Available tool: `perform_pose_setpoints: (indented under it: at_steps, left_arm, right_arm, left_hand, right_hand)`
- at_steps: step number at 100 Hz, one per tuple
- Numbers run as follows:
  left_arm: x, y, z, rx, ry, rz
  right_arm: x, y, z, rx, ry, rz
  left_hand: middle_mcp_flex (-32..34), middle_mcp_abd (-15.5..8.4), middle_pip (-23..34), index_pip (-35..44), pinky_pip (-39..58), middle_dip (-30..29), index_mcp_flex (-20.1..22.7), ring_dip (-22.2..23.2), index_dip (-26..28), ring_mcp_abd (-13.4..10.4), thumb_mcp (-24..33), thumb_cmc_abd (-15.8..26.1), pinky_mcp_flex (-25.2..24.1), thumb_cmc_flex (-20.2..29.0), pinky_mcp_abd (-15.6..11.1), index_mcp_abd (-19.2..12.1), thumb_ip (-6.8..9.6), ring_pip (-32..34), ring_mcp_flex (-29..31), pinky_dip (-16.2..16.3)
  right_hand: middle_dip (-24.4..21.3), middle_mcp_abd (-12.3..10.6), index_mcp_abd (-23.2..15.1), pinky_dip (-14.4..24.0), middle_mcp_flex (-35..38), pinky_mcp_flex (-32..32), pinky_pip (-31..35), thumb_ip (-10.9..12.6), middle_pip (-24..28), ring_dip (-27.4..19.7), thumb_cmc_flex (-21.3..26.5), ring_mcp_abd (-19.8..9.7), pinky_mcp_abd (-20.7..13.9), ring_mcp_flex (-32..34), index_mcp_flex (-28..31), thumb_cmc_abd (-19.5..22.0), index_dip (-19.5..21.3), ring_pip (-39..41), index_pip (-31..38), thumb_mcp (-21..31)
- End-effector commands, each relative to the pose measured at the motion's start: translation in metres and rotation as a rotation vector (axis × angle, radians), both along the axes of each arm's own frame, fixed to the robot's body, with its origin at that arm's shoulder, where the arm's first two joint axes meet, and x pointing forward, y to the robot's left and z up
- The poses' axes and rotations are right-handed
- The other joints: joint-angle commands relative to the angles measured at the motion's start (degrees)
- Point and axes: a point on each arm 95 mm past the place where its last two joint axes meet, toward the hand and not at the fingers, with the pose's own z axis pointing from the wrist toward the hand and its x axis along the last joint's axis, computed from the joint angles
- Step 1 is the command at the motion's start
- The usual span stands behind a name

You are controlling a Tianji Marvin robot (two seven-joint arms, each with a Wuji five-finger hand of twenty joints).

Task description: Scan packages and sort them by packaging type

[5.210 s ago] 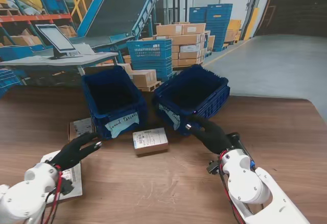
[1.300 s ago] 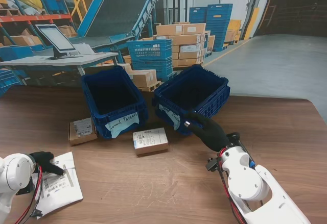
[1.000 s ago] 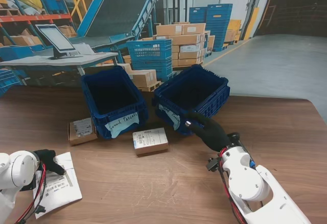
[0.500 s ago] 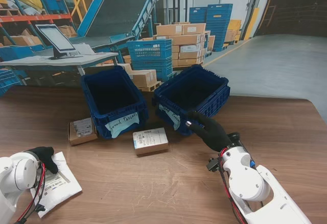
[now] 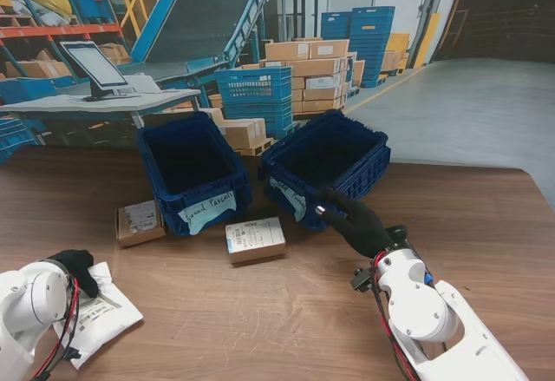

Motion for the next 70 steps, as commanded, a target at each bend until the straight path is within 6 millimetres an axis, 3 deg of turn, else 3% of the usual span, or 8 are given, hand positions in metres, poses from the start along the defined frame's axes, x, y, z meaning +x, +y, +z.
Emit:
perform_pose_setpoints:
  at_steps: [1, 25, 70]
  left_arm:
    - [-0.010, -0.007, -0.013, -0.027, 0.044, 0.007]
    - [-0.004, -0.014, 0.016, -0.047, -0.057, 0.050]
    - [-0.003, -0.030, 0.053, -0.246, -0.161, 0.105]
  right_arm:
    - [-0.002, 0.004, -0.002, 0.002, 0.014, 0.015]
    - [-0.002, 0.006, -0.003, 0.003, 0.011, 0.019]
    - [-0.003, 0.006, -0.003, 0.006, 0.011, 0.017]
  left_hand:
    - [2.7, -0.7, 1.9, 2.3, 3.3, 0.3, 1.8, 2.1, -0.7, -2.1, 3.0, 2.4, 0.6, 10.6, 3.7, -4.2, 2.45, 6.4, 4.6, 2.1]
    - [5.9, -0.8, 3.7, 2.1, 8.1, -1.2, 4.2, 4.1, -1.6, -2.3, 4.6, -0.1, 3.4, 10.0, 5.4, -4.4, 2.10, 9.5, 8.9, 5.8]
    - [7.3, -0.9, 3.3, 1.4, 8.9, -2.3, 5.6, 3.6, -2.6, -2.0, 4.8, -0.9, 4.2, 10.5, 5.7, -5.0, 0.82, 8.8, 10.0, 6.0]
  right_hand:
    - [0.5, 0.6, -0.8, 0.4, 0.2, -0.4, -0.4, 0.1, 0.1, 1.4, 0.5, -0.1, 0.0, -0.8, 1.1, -1.1, 0.3, -0.2, -0.5, 0.5]
    - [0.5, 0.6, -0.7, 0.5, 0.2, -0.4, -0.4, 0.1, 0.2, 1.4, 0.6, -0.1, -0.1, -0.8, 1.0, -1.1, 0.2, -0.2, -0.5, 0.5]
    - [0.5, 0.5, -0.8, 0.5, 0.2, -0.3, -0.4, 0.2, 0.3, 1.4, 0.7, -0.1, -0.1, -0.7, 1.0, -1.0, 0.2, -0.1, -0.5, 0.4]
